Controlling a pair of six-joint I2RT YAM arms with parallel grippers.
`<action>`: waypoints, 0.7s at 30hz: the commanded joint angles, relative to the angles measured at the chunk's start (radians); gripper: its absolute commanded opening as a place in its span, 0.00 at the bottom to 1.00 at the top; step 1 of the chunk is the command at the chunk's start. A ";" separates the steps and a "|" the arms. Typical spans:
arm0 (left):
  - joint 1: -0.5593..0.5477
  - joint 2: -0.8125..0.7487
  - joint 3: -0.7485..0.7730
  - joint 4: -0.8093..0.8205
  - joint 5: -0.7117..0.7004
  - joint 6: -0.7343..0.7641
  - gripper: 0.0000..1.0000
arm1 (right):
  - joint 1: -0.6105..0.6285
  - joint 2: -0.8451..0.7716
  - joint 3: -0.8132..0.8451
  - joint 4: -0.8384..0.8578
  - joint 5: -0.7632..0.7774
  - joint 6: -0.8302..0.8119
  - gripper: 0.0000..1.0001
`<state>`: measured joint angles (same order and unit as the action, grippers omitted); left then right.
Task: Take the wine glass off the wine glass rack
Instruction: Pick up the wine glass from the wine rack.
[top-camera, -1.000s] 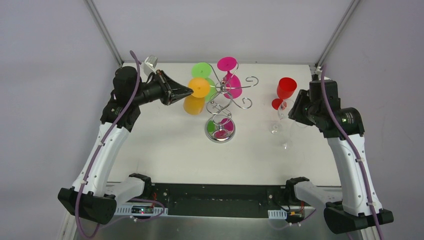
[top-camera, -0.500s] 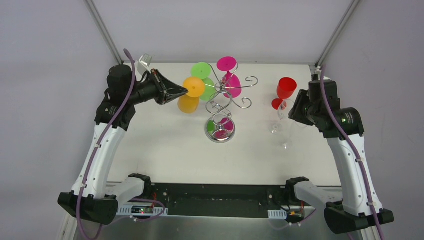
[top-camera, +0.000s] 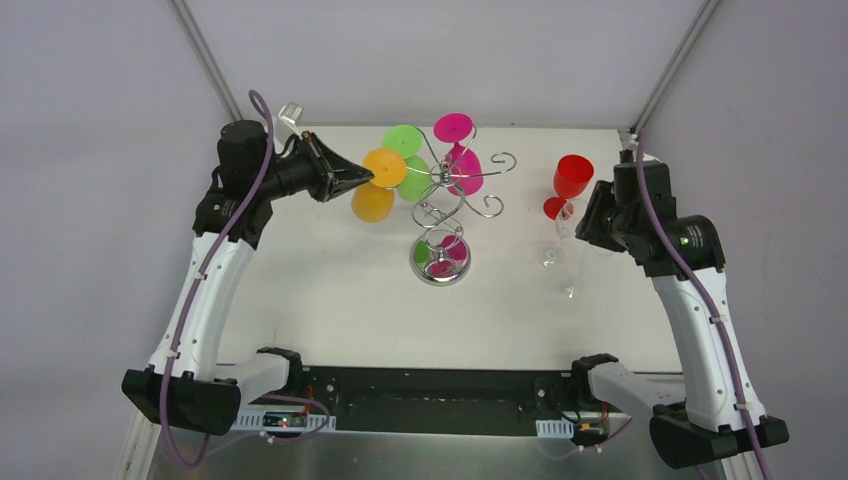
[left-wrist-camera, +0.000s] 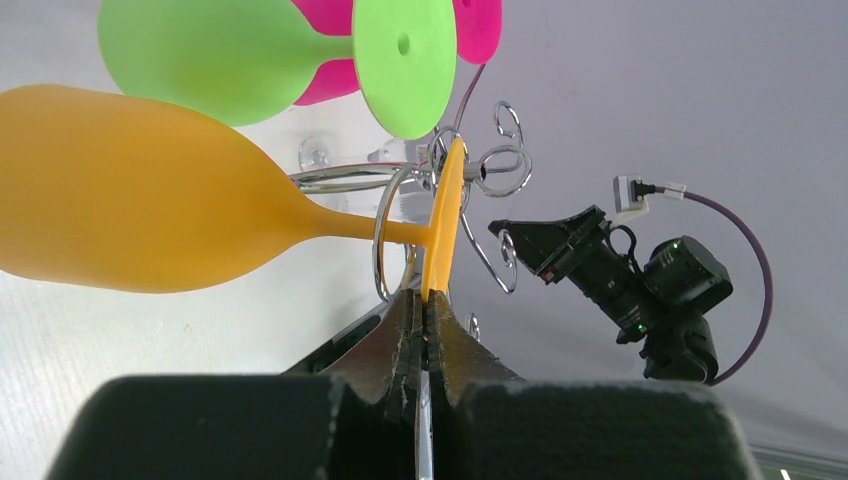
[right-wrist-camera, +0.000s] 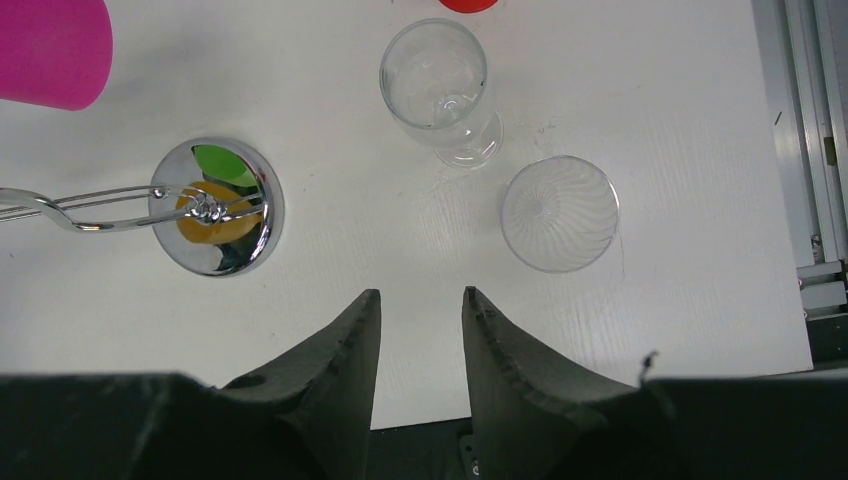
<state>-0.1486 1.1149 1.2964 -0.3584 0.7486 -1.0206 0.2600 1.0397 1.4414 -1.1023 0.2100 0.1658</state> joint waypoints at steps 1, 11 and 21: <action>0.011 0.029 0.081 0.022 0.018 0.028 0.00 | 0.010 -0.017 -0.001 0.022 0.031 -0.020 0.38; 0.008 0.086 0.122 0.035 0.040 0.021 0.00 | 0.021 -0.012 -0.003 0.025 0.041 -0.023 0.38; -0.047 0.120 0.165 0.057 0.046 0.014 0.00 | 0.028 0.003 0.004 0.025 0.039 -0.023 0.38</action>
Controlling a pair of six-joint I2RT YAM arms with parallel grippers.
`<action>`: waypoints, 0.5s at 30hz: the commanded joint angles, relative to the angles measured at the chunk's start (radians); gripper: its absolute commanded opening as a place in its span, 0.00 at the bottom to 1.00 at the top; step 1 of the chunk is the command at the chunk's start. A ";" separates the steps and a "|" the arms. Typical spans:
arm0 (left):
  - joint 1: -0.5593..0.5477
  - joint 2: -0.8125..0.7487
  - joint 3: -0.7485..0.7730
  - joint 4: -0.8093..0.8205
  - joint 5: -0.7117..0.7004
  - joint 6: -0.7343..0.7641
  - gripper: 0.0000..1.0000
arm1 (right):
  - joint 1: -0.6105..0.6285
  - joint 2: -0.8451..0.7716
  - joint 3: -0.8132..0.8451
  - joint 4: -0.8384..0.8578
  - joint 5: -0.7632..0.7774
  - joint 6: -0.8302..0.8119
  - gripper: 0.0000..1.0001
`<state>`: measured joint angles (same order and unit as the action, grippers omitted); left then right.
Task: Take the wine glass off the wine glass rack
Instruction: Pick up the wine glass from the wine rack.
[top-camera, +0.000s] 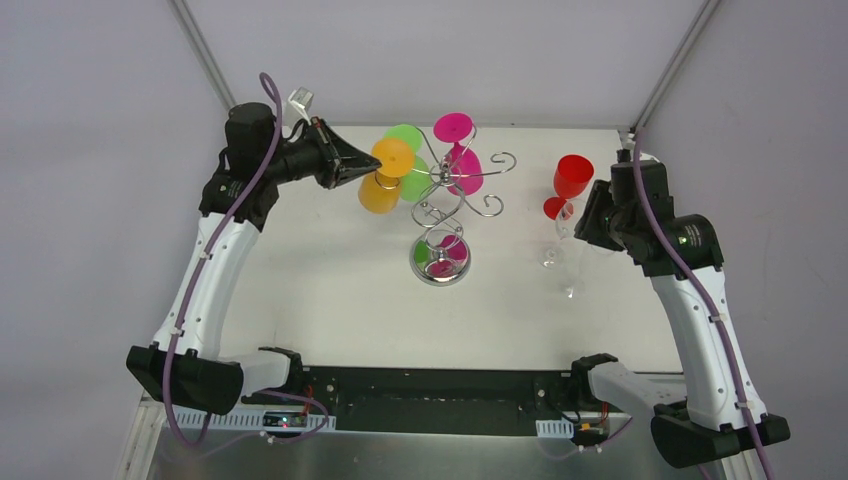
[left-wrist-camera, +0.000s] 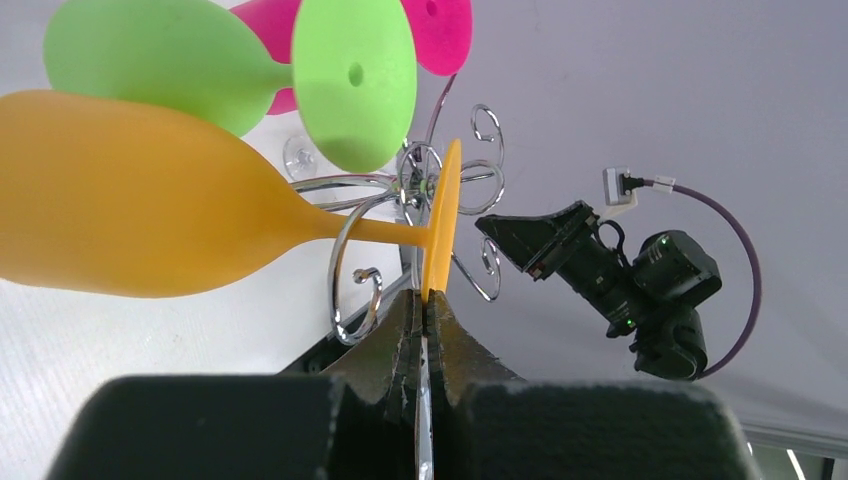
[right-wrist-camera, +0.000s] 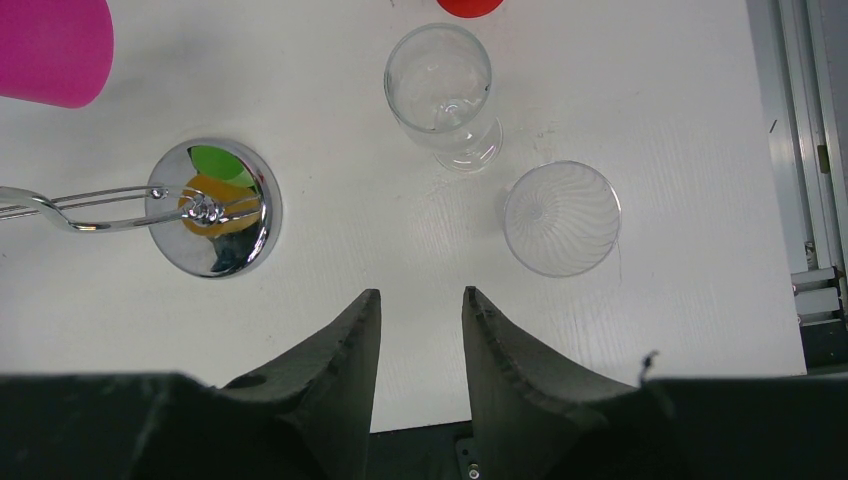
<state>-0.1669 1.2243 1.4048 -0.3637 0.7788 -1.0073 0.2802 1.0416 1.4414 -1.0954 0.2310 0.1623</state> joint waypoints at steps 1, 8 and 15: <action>-0.038 0.015 0.058 0.064 0.013 0.000 0.00 | 0.008 0.000 0.004 0.019 0.018 -0.020 0.38; -0.116 0.034 0.068 0.072 -0.027 0.004 0.00 | 0.011 -0.012 -0.001 0.018 0.022 -0.020 0.38; -0.170 0.014 0.046 0.072 -0.057 0.008 0.00 | 0.017 -0.025 -0.007 0.019 0.022 -0.020 0.39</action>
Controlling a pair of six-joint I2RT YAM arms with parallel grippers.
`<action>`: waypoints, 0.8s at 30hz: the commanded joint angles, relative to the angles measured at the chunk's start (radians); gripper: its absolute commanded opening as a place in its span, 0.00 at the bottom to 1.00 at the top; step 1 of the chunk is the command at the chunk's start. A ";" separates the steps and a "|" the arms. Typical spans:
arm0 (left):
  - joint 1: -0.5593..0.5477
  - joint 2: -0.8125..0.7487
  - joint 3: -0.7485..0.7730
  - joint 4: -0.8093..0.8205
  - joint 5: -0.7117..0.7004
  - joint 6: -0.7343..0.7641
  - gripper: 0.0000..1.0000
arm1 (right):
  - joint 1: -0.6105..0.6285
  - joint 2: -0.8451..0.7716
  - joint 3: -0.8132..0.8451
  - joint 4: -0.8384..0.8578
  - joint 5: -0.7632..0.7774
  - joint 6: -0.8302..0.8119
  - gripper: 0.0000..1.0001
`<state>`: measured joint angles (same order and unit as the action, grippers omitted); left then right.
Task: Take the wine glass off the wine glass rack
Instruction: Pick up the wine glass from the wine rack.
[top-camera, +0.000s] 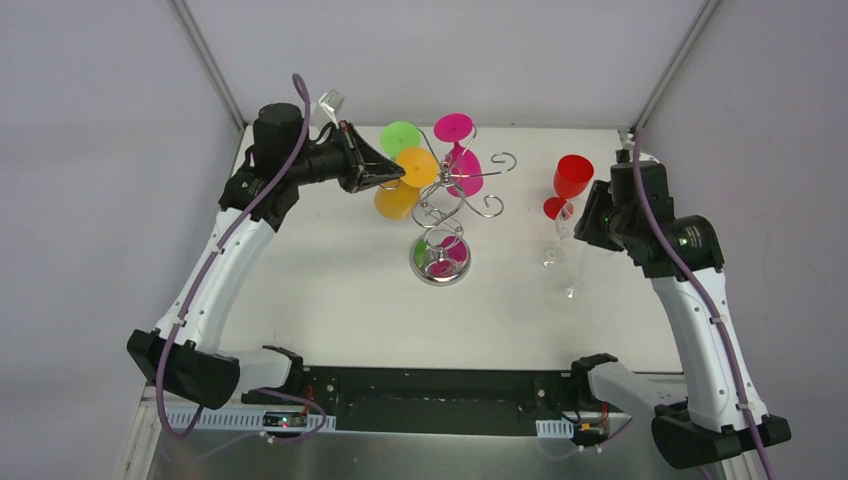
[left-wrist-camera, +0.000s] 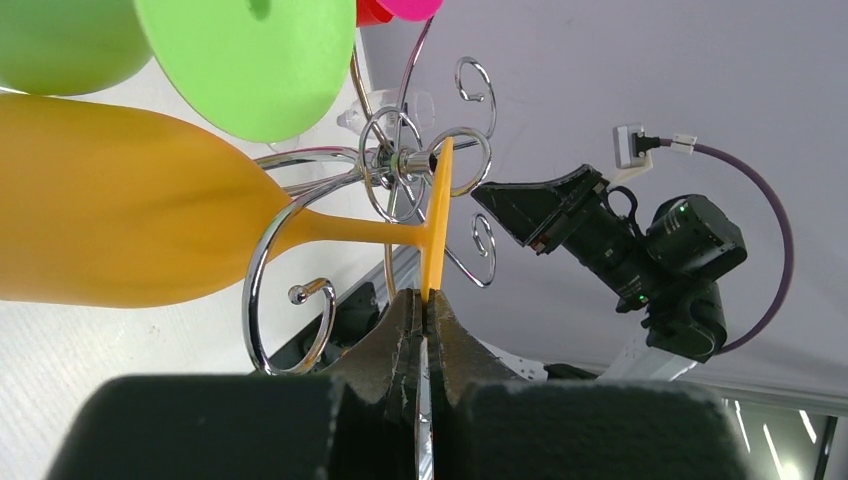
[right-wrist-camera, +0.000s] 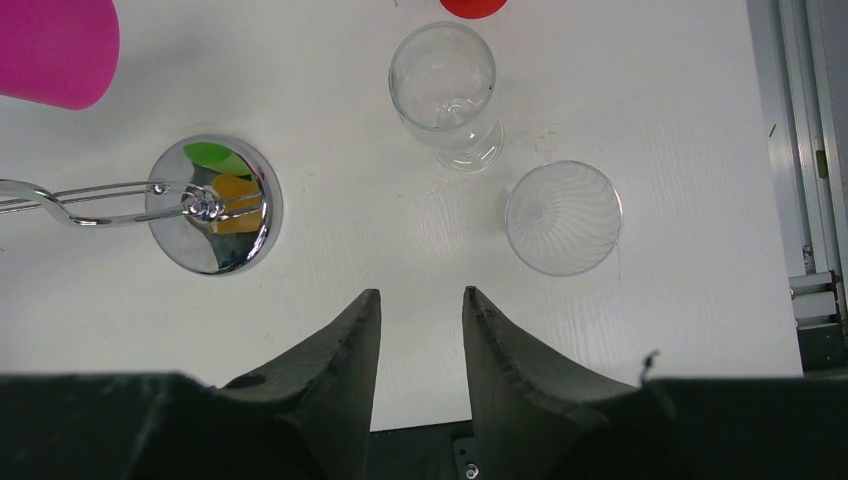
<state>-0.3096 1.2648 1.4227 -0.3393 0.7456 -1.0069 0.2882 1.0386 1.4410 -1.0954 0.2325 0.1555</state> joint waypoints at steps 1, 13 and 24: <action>-0.033 -0.035 0.019 0.048 -0.028 0.009 0.00 | 0.008 -0.022 -0.009 0.019 0.017 -0.014 0.39; -0.037 -0.166 -0.088 0.048 -0.057 -0.001 0.00 | 0.014 -0.047 -0.022 0.011 0.014 -0.008 0.38; -0.038 -0.251 -0.155 0.047 -0.035 -0.029 0.00 | 0.014 -0.056 -0.012 -0.005 0.001 -0.001 0.39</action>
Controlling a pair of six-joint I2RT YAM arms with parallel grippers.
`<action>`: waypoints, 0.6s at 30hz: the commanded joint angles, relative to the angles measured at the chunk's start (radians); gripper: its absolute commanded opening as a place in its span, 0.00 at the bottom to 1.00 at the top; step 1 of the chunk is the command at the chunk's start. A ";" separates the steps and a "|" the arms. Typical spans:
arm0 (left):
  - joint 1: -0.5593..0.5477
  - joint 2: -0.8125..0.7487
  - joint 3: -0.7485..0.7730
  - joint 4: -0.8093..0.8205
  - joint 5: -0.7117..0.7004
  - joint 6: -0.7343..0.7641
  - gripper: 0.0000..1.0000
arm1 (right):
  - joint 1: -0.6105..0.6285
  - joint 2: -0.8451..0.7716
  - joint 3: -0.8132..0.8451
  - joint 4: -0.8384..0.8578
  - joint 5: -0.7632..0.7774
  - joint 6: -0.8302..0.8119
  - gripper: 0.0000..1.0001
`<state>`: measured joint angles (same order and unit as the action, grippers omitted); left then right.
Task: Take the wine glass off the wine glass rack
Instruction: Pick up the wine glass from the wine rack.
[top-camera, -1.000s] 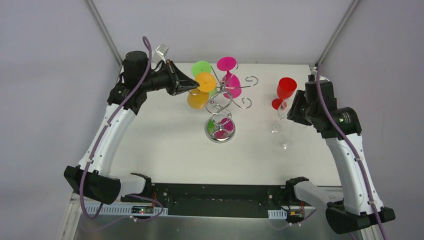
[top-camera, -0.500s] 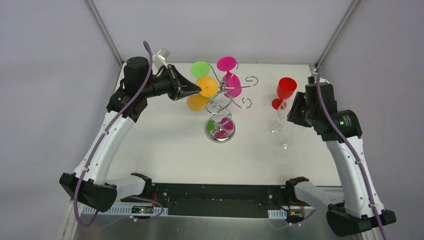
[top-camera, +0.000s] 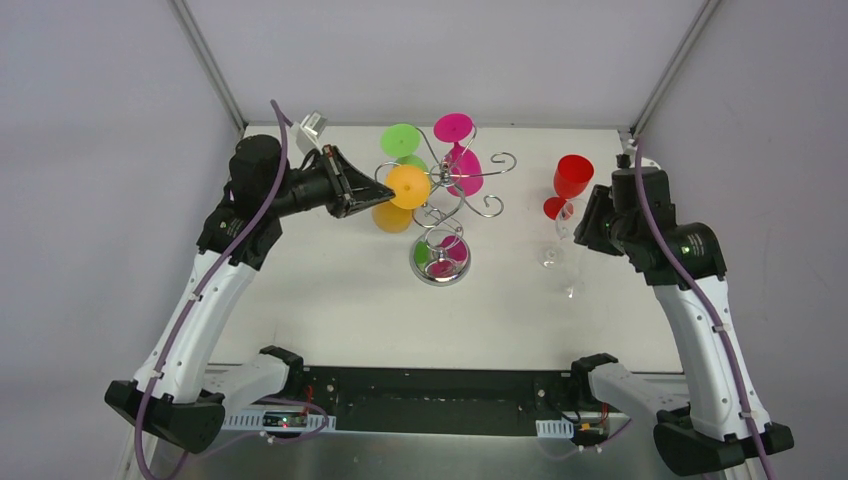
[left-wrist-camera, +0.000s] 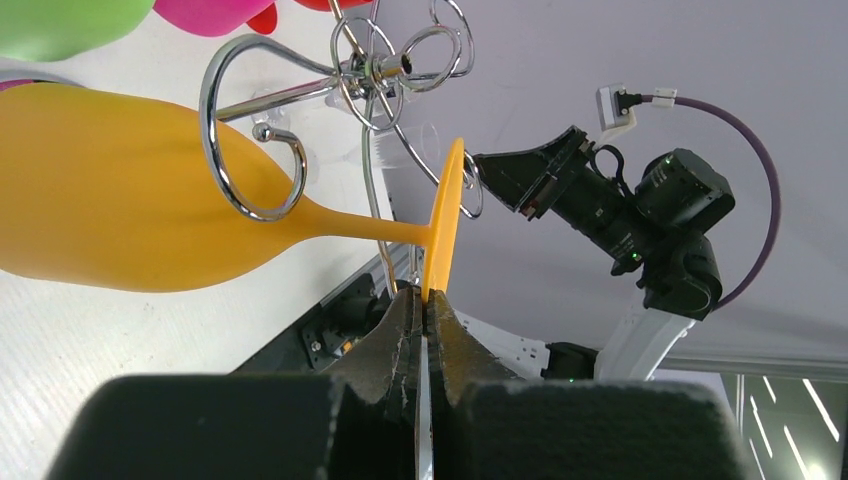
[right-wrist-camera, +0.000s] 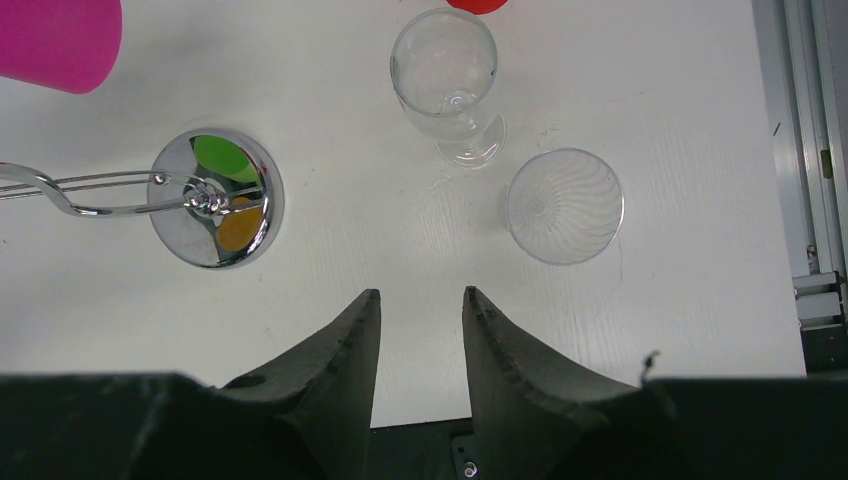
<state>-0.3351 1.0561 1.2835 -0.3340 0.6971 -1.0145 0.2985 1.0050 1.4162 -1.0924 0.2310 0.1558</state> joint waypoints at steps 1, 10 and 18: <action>-0.012 -0.051 -0.021 0.041 0.018 -0.025 0.00 | 0.004 -0.021 0.018 -0.011 0.000 -0.001 0.38; -0.011 -0.183 -0.088 0.007 0.046 -0.027 0.00 | 0.006 -0.036 0.075 -0.021 -0.171 0.023 0.40; -0.012 -0.288 -0.151 -0.006 0.110 -0.019 0.00 | 0.006 -0.080 0.089 -0.021 -0.462 0.047 0.43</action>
<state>-0.3363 0.8124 1.1503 -0.3511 0.7437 -1.0374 0.2989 0.9642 1.4754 -1.1126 -0.0456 0.1749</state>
